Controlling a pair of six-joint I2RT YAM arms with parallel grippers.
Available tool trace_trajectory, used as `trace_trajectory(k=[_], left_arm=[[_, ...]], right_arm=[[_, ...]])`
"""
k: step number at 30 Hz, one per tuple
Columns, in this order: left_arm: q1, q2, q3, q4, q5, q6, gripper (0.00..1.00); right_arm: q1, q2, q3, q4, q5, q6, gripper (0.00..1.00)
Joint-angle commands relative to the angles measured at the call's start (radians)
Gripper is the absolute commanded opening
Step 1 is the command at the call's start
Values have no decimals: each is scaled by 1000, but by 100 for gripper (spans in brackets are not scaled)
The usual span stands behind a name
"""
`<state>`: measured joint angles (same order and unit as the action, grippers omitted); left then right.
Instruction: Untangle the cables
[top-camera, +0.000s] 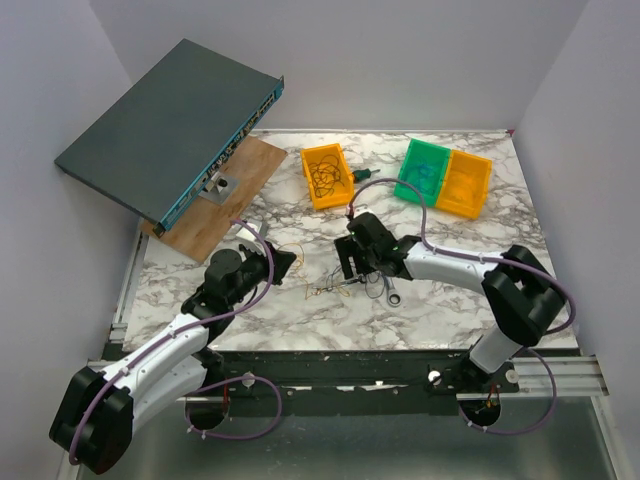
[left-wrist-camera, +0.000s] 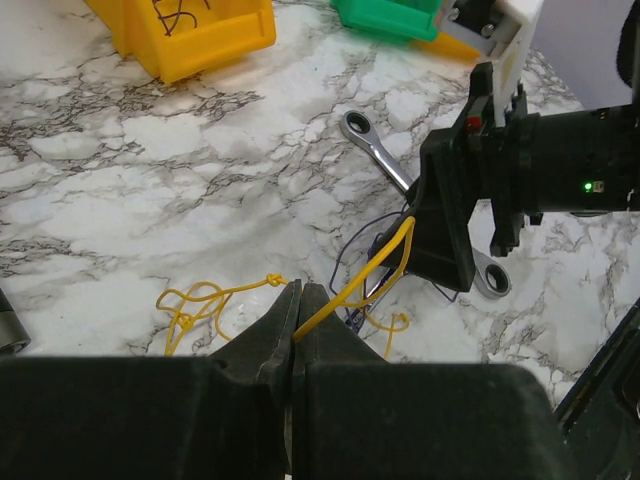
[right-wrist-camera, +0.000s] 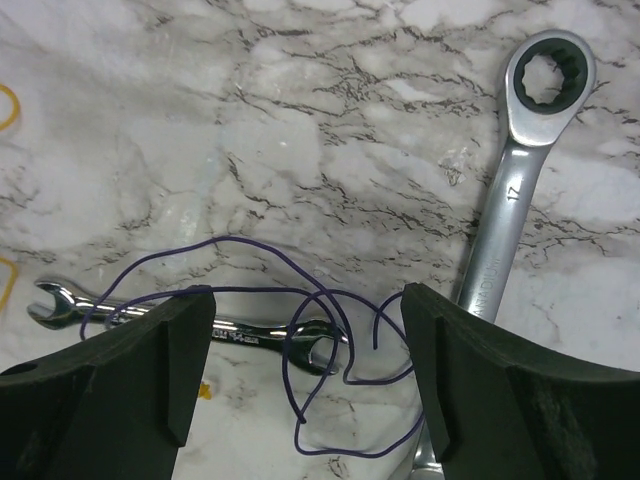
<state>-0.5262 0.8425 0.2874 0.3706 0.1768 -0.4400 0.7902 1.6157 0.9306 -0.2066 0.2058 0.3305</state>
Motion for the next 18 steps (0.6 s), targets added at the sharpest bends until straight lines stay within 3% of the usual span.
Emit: trace_trajectory(k=[1, 4, 9, 13, 18], left_arm=[[-8, -16, 1, 2, 2, 11, 0], [-8, -16, 2, 2, 0, 12, 0], [-8, -11, 3, -1, -2, 14, 0], [-8, -13, 4, 1, -3, 14, 0], [-8, -6, 6, 0, -1, 14, 0]], right_arm=[[0, 57, 17, 5, 17, -15, 82], [0, 86, 30, 12, 19, -7, 68], [0, 75, 66, 1, 38, 11, 11], [0, 20, 110, -17, 75, 4, 1], [1, 13, 235, -47, 129, -31, 1]])
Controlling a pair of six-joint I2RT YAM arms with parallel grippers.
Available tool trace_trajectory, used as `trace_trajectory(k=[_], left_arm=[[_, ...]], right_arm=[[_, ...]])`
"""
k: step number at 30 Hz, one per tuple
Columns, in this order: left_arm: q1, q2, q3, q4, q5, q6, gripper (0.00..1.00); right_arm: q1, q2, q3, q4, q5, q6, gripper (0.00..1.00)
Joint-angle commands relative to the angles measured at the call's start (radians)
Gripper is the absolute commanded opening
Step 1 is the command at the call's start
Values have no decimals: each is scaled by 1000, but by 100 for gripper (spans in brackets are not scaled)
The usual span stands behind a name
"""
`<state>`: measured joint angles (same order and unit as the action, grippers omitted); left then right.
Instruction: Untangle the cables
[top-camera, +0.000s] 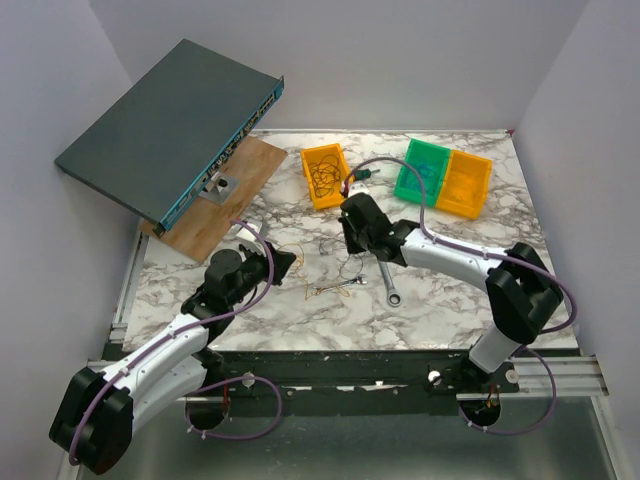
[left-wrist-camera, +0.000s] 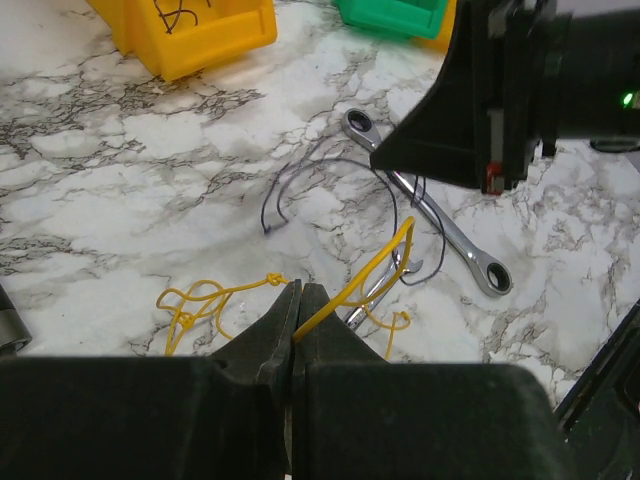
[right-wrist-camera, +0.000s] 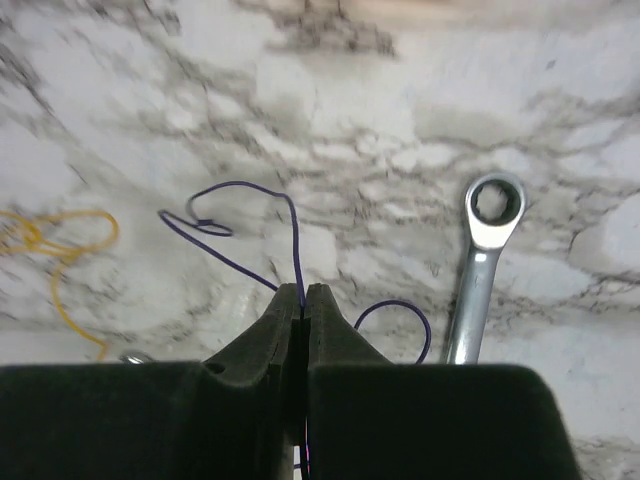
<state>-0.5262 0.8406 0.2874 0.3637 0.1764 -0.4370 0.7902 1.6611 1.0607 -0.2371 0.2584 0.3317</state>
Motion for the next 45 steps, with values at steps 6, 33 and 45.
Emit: trace_trajectory(k=[6, 33, 45], left_arm=[[-8, -4, 4, 6, -2, 11, 0], [-9, 14, 18, -4, -10, 13, 0], [-9, 27, 20, 0, -15, 15, 0]], right_arm=[[-19, 61, 314, -24, 147, -80, 1], [-81, 879, 1099, 119, 439, -318, 1], [-95, 812, 1043, 126, 336, -274, 13]])
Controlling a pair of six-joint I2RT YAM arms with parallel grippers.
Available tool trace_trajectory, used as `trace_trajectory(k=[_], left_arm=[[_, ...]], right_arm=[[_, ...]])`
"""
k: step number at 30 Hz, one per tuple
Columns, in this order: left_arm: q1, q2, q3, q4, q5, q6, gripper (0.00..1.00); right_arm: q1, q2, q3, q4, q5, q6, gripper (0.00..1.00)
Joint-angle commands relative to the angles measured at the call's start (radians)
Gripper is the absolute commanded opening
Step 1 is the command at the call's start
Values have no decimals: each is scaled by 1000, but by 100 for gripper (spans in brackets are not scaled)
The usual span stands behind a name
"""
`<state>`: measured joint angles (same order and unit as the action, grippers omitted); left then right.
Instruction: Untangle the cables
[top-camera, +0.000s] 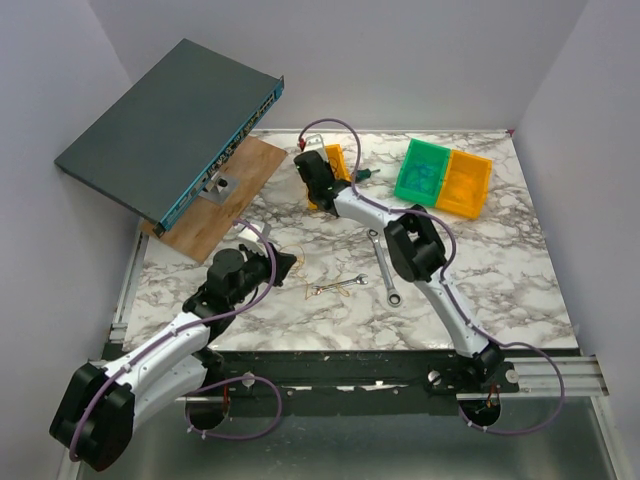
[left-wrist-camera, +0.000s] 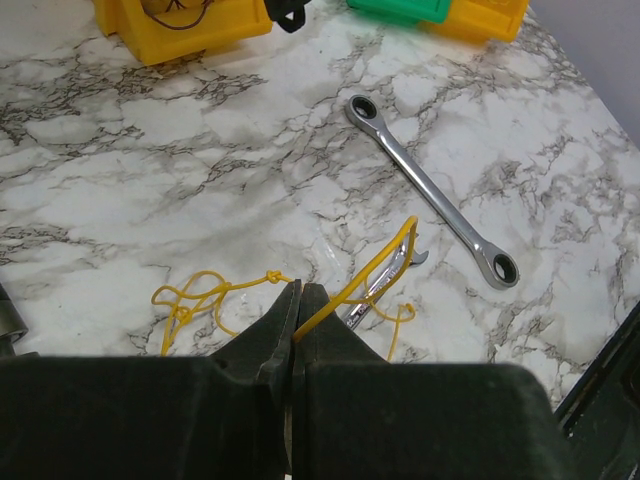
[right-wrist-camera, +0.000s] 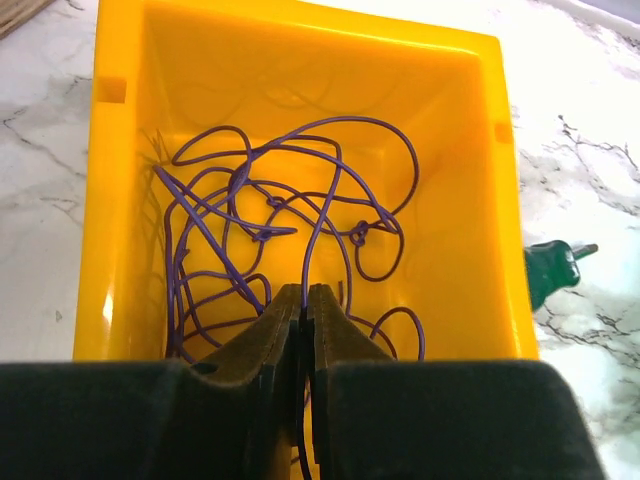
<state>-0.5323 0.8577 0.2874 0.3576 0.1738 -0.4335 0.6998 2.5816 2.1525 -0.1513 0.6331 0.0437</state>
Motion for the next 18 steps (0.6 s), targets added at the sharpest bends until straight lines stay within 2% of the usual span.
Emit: trace_trajectory(k=[1, 3, 9, 12, 15, 18], left_arm=[[-3, 11, 20, 6, -11, 12, 0], [-3, 12, 20, 7, -11, 13, 0], [-3, 34, 29, 0, -16, 18, 0], [-4, 64, 46, -11, -7, 20, 0], [-14, 100, 65, -27, 6, 27, 1], [-43, 136, 102, -76, 4, 47, 6]], right_arm=[[-5, -138, -72, 47, -45, 14, 16], [-5, -196, -105, 50, -59, 17, 20], [-6, -374, -228, 43, -103, 26, 43], [-5, -465, -330, 41, -145, 47, 62], [-3, -562, -436, 27, -211, 81, 71], [-5, -690, -591, 35, -276, 122, 78]])
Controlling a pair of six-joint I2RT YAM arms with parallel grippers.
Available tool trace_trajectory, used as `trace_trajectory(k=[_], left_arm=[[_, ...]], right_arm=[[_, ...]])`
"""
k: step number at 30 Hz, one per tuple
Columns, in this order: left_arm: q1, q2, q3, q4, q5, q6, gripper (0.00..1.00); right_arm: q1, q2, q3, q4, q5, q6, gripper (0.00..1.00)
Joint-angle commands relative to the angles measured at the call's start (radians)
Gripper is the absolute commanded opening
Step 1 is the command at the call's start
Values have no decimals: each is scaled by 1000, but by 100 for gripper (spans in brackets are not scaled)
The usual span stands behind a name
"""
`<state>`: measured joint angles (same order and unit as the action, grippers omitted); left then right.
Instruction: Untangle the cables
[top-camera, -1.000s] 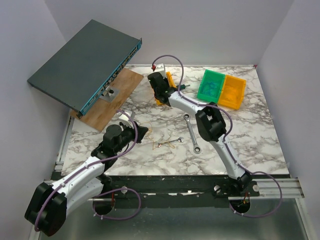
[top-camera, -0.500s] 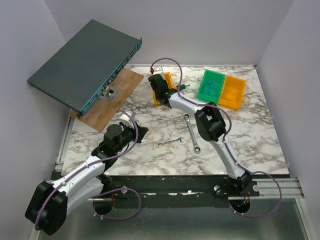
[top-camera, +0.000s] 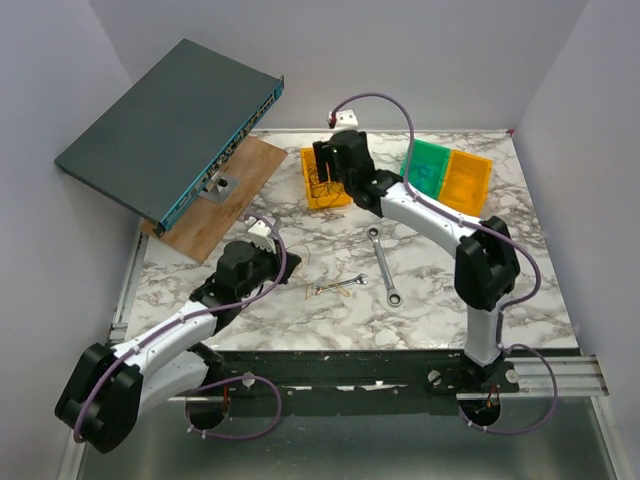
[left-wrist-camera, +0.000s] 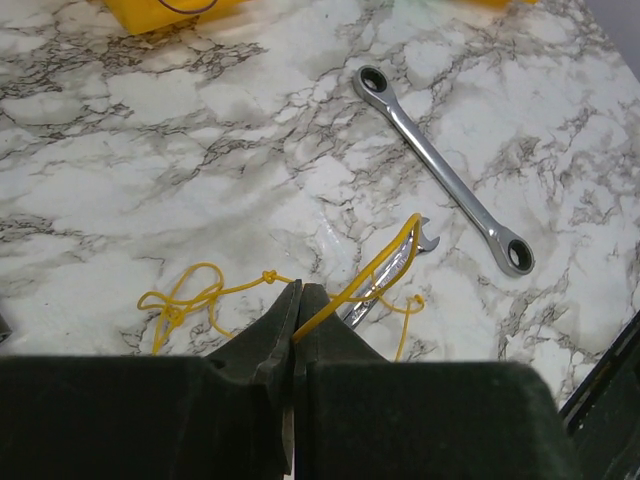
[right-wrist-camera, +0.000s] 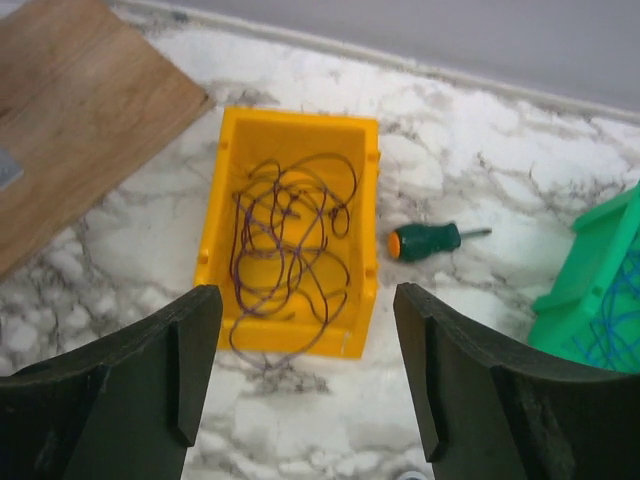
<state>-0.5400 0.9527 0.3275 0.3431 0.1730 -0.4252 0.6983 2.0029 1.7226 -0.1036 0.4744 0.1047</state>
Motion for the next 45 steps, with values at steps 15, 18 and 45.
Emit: trace_trajectory(k=[15, 18, 45], left_arm=[[-192, 299, 298, -308, -38, 143, 79], [-198, 337, 334, -340, -13, 149, 91], [-256, 577, 538, -734, -435, -11, 99]], right_arm=[[-3, -638, -762, 20, -311, 177, 84], [-4, -712, -805, 7, -316, 177, 85], [-4, -822, -863, -4, -354, 174, 86]])
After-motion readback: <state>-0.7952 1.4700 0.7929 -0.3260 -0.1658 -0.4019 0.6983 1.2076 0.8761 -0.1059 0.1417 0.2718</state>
